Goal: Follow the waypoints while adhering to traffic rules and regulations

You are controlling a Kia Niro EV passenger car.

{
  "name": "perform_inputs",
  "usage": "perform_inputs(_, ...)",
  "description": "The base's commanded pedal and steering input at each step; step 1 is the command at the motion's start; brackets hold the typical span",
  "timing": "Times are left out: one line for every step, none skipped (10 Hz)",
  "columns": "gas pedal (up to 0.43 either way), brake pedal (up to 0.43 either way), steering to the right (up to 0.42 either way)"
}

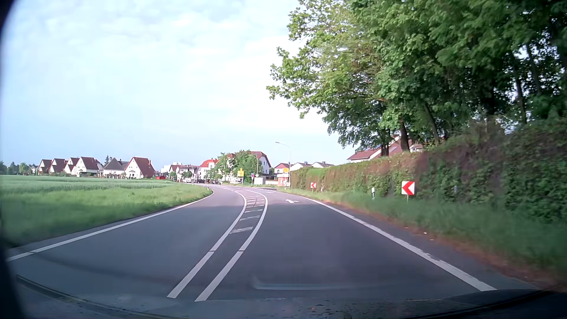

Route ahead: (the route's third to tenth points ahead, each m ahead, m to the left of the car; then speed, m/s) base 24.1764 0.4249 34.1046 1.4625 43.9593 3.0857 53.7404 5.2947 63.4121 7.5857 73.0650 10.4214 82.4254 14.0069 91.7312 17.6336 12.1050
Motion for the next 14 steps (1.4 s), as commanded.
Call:
perform_inputs(0.11,0.0,-0.018)
perform_inputs(0.11,0.0,-0.018)
perform_inputs(0.11,0.0,-0.018)
perform_inputs(0.11,0.0,-0.018)
perform_inputs(0.11,0.0,-0.018)
perform_inputs(0.11,0.0,-0.018)
perform_inputs(0.11,0.0,-0.018)
perform_inputs(0.11,0.0,-0.018)
perform_inputs(0.11,0.0,-0.018)
perform_inputs(0.11,0.0,-0.018)
perform_inputs(0.11,0.0,-0.018)
perform_inputs(0.11,0.0,-0.018)
perform_inputs(0.11,0.0,-0.018)
perform_inputs(0.11,0.0,-0.018)
